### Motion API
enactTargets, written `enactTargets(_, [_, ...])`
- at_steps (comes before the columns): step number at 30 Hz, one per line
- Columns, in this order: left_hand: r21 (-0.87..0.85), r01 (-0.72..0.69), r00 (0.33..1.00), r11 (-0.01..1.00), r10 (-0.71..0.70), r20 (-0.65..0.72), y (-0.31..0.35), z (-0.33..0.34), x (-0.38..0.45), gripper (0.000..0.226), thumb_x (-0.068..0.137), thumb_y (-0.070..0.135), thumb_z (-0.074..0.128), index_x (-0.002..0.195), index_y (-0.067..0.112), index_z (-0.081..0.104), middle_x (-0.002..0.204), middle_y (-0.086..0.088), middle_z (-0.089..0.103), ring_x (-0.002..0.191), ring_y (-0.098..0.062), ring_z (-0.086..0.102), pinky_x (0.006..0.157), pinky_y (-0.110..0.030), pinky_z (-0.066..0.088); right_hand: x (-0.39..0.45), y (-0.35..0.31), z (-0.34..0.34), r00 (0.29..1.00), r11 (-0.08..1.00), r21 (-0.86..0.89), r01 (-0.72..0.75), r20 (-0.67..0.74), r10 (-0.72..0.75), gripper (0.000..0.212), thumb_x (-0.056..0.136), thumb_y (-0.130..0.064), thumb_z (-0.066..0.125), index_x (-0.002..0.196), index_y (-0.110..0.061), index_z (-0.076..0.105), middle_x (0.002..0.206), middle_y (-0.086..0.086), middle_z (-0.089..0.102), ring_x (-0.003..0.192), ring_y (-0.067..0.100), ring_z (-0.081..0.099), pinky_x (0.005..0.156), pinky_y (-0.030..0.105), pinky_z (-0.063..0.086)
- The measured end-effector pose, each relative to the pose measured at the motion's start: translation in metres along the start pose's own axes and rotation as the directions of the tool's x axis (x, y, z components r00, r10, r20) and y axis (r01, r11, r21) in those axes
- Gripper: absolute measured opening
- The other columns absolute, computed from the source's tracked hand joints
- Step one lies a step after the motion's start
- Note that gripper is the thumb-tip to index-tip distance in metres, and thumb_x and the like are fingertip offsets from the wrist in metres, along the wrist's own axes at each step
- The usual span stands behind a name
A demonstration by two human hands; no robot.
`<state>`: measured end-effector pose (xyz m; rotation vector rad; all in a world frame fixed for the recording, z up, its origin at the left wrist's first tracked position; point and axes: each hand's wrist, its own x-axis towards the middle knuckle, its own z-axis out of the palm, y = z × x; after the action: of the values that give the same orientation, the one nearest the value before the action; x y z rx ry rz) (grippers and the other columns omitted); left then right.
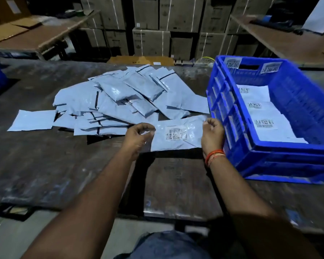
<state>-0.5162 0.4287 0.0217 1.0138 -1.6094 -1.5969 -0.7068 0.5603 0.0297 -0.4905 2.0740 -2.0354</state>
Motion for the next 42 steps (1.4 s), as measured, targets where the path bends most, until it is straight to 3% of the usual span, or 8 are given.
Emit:
enactTargets(5, [0.222,0.092,0.993,0.971,-0.072,-0.098,-0.026,-0.006,-0.018,0.021,0.088,-0.007,0.066,0.092,0.013,0.072,0.107,-0.006,0.071,0.096,-0.016,0.065,0.088,-0.032,0.052,-0.024,0.037,-0.031,0.991,0.899,-0.437,-0.043,0.096,0.094,0.017,0.095,-0.012,0.057,0.109,-0.011,0.064,0.096,0.002,0.067,0.086,0.019,0.059,0.071,0.02,0.037])
enactTargets(14, [0.559,0.224,0.964,0.798,-0.096,-0.25,-0.041,-0.006,-0.036,0.023,0.09,0.004,0.062,0.092,0.021,0.077,0.092,0.0,0.072,0.083,-0.014,0.065,0.07,-0.018,0.046,-0.04,0.042,-0.044,0.951,0.802,-0.59,0.093,0.291,0.104,0.035,0.088,-0.007,0.057,0.121,-0.016,0.061,0.101,0.003,0.071,0.096,0.024,0.064,0.081,0.025,0.046])
enactTargets(17, [0.64,0.203,0.972,0.742,-0.071,-0.226,-0.032,-0.003,-0.025,0.021,0.092,0.01,0.061,0.091,0.023,0.077,0.093,0.0,0.073,0.09,-0.019,0.068,0.08,-0.024,0.053,-0.038,0.04,-0.047,0.919,0.737,-0.667,0.11,0.351,0.18,0.031,0.08,-0.012,0.061,0.111,-0.017,0.069,0.094,0.004,0.072,0.091,0.027,0.065,0.076,0.026,0.048])
enactTargets(22, [0.834,-0.043,0.998,0.55,0.068,0.007,-0.023,0.012,0.023,0.023,0.079,0.04,0.062,0.096,0.04,0.077,0.096,0.008,0.076,0.105,-0.023,0.065,0.091,-0.039,0.055,-0.062,0.034,-0.051,0.889,0.609,-0.773,0.179,0.392,0.236,0.01,0.078,-0.025,0.064,0.078,-0.015,0.064,0.083,0.005,0.068,0.081,0.03,0.062,0.065,0.025,0.041])
enactTargets(27, [0.848,-0.415,0.91,0.329,0.151,0.387,-0.008,0.045,0.038,0.025,0.091,0.033,0.065,0.115,0.035,0.074,0.125,0.0,0.068,0.12,-0.033,0.054,0.103,-0.038,0.04,-0.094,0.035,-0.042,0.804,0.606,-0.741,0.29,0.532,0.265,0.03,0.074,-0.034,0.069,0.059,-0.016,0.05,0.073,0.007,0.068,0.074,0.029,0.064,0.067,0.031,0.053])
enactTargets(31, [0.856,-0.132,0.984,0.5,0.17,0.052,-0.006,0.047,0.012,0.039,0.088,0.036,0.067,0.127,0.032,0.065,0.148,-0.011,0.044,0.134,-0.035,0.042,0.11,-0.041,0.039,-0.101,0.029,-0.045,0.689,0.678,-0.676,0.291,0.639,0.342,0.025,0.078,-0.037,0.071,0.068,-0.014,0.07,0.064,0.003,0.069,0.064,0.018,0.066,0.062,0.028,0.05])
enactTargets(35, [0.87,0.135,0.99,0.474,-0.04,-0.132,-0.014,0.043,-0.044,0.078,0.071,0.074,0.069,0.132,0.03,0.049,0.134,-0.013,0.04,0.128,-0.036,0.037,0.101,-0.047,0.043,-0.068,0.017,-0.04,0.829,0.705,-0.669,0.234,0.516,0.215,0.014,0.082,-0.023,0.066,0.075,-0.012,0.072,0.07,0.0,0.07,0.072,0.017,0.066,0.062,0.022,0.042])
enactTargets(42, [0.94,-0.074,0.995,0.334,-0.043,0.093,-0.028,0.041,-0.065,0.112,0.06,0.074,0.074,0.149,0.032,0.022,0.138,-0.012,0.04,0.13,-0.035,0.031,0.104,-0.05,0.037,-0.019,0.009,-0.004,0.859,0.767,-0.573,0.289,0.508,0.056,0.013,0.081,-0.016,0.065,0.07,-0.018,0.07,0.071,-0.001,0.071,0.071,0.019,0.067,0.067,0.026,0.05])
